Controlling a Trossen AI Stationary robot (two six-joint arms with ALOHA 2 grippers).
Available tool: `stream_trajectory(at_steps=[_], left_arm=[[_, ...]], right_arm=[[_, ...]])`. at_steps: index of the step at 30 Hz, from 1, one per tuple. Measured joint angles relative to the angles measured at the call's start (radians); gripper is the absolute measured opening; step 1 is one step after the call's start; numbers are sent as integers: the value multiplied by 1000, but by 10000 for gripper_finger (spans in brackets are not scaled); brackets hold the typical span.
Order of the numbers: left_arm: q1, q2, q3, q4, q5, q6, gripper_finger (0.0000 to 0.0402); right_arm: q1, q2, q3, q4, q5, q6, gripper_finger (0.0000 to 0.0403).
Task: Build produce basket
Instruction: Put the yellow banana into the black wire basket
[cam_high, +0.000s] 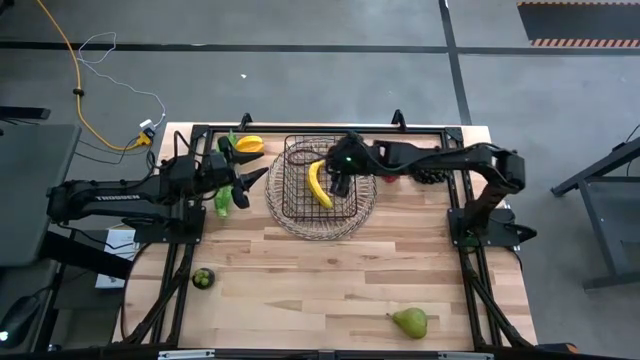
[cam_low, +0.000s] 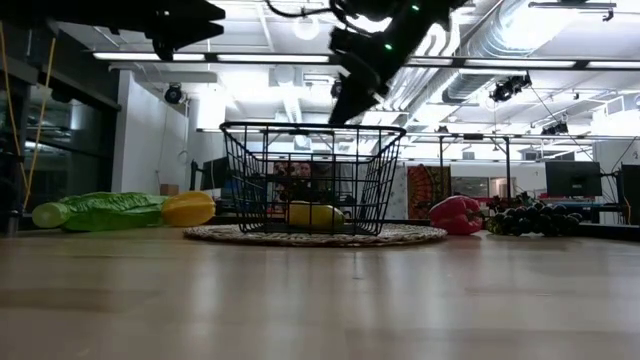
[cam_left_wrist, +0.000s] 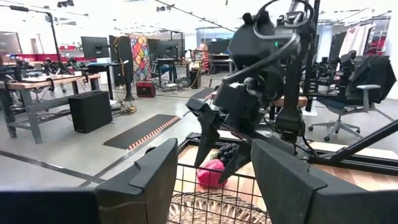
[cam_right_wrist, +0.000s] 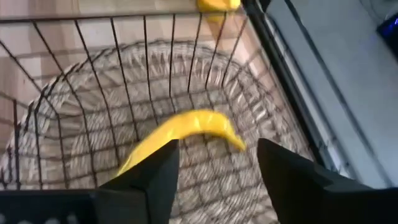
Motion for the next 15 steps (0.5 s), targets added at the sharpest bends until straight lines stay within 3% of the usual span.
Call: stream_trajectory(at_steps=[3, 8, 15], left_arm=[[0, 0, 0, 9, -9, 0, 195], [0, 0, 0, 7, -11, 0, 195], [0, 0, 0, 6, -11, -1, 195]], right_arm=[[-13, 100, 160, -172, 0, -35, 142], [-48, 299, 422, -416, -52, -150, 17], [-87, 487, 601, -571, -130, -311, 21]])
